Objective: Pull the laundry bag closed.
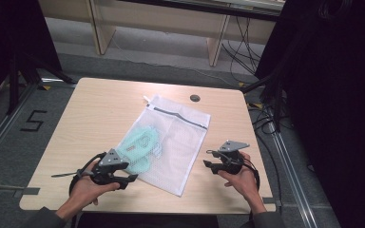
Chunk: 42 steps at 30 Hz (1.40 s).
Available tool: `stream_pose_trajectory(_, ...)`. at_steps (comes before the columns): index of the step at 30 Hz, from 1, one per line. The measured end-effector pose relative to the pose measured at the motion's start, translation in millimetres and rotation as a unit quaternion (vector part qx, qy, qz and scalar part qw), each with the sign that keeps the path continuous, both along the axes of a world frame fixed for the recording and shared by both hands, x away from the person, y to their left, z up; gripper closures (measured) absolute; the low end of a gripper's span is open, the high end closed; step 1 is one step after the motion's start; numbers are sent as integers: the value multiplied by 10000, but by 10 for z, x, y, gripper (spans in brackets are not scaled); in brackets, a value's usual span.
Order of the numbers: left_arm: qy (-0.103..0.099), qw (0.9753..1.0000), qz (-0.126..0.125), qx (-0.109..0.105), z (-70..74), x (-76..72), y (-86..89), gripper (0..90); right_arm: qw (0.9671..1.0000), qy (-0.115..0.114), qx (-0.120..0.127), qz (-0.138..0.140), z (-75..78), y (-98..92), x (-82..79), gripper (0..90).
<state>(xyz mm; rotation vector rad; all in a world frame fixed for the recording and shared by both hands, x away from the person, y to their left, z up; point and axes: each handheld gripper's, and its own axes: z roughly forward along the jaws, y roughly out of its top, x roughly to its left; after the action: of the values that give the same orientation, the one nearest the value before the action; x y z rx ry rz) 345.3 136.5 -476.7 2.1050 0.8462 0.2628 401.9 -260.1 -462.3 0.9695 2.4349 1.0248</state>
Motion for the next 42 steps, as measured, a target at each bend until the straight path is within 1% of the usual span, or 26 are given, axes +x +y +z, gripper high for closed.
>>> stream_pose_trajectory(3,-47,10000,-62,-56,-11,8,-38,559,9999,148,3,19,-13,116,47,505)
stream_pose_trajectory(5,-135,9997,-216,60,-9,28,-30,638,9998,44,-128,152,-37,181,102,547)
stream_pose_trajectory(6,-58,9999,-145,-11,-17,20,-47,638,9998,44,-128,152,-37,181,102,547)
stream_pose_trajectory(7,-123,9998,-186,-7,-18,25,-52,679,9996,71,-166,226,-41,209,120,560)
stream_pose_trajectory(8,-93,9996,-242,-116,-21,24,-76,766,9993,126,-231,281,-61,275,142,600)
stream_pose_trajectory(11,-147,9991,-406,-59,-19,35,-96,827,9989,66,-266,372,-59,328,177,669)
stream_pose_trajectory(12,-18,9991,-407,-152,-34,36,-131,844,9985,45,-344,428,-59,338,190,704)
stream_pose_trajectory(13,-18,9991,-407,-152,-34,36,-131,856,9978,59,-432,507,-49,345,199,734)
stream_pose_trajectory(14,22,9988,-498,-12,-37,53,-148,862,9980,-34,-392,502,-65,366,210,766)
stream_pose_trajectory(15,22,9988,-498,-12,-37,53,-148,865,9980,-34,-392,502,-65,366,210,766)
stream_pose_trajectory(16,75,9992,-392,-67,-45,52,-171,865,9977,29,-409,537,-60,375,219,786)
stream_pose_trajectory(19,91,9991,-392,-161,-58,77,-186,893,9967,97,-468,653,-100,434,272,855)
stream_pose_trajectory(20,-25,9987,-506,47,-58,117,-169,894,9965,131,-486,662,-110,446,285,863)
stream_pose_trajectory(21,-25,9987,-506,47,-58,117,-169,894,9965,131,-486,662,-110,446,285,863)
stream_pose_trajectory(22,32,9990,-445,-91,-77,123,-185,896,9961,134,-539,682,-130,464,319,876)
stream_pose_trajectory(23,129,9991,-387,-78,-88,124,-191,896,9961,134,-539,682,-130,464,319,876)
stream_pose_trajectory(25,31,9985,-530,164,-107,175,-189,897,9957,139,-599,697,-154,494,361,886)
stream_pose_trajectory(26,31,9985,-530,164,-107,175,-189,897,9957,249,-609,645,-156,507,364,889)
stream_pose_trajectory(30,21,9983,-502,290,-153,243,-203,897,9945,309,-721,695,-213,559,397,891)
stream_pose_trajectory(31,108,9988,-406,242,-169,245,-216,897,9940,341,-750,714,-225,576,403,892)
stream_pose_trajectory(34,40,9982,-468,365,-178,285,-213,897,9932,346,-816,759,-251,603,416,891)
stream_pose_trajectory(35,116,9985,-414,328,-192,295,-217,897,9928,345,-836,789,-264,613,425,891)
stream_pose_trajectory(37,136,9984,-405,366,-208,321,-214,897,9913,476,-946,787,-296,639,436,891)
stream_pose_trajectory(38,71,9980,-425,455,-207,339,-208,897,9906,429,-994,840,-310,641,450,891)
stream_pose_trajectory(41,183,9987,-334,333,-215,364,-203,897,9902,473,-982,878,-328,654,461,897)
stream_pose_trajectory(42,153,9984,-346,427,-215,393,-181,897,9900,454,-980,903,-331,661,460,900)
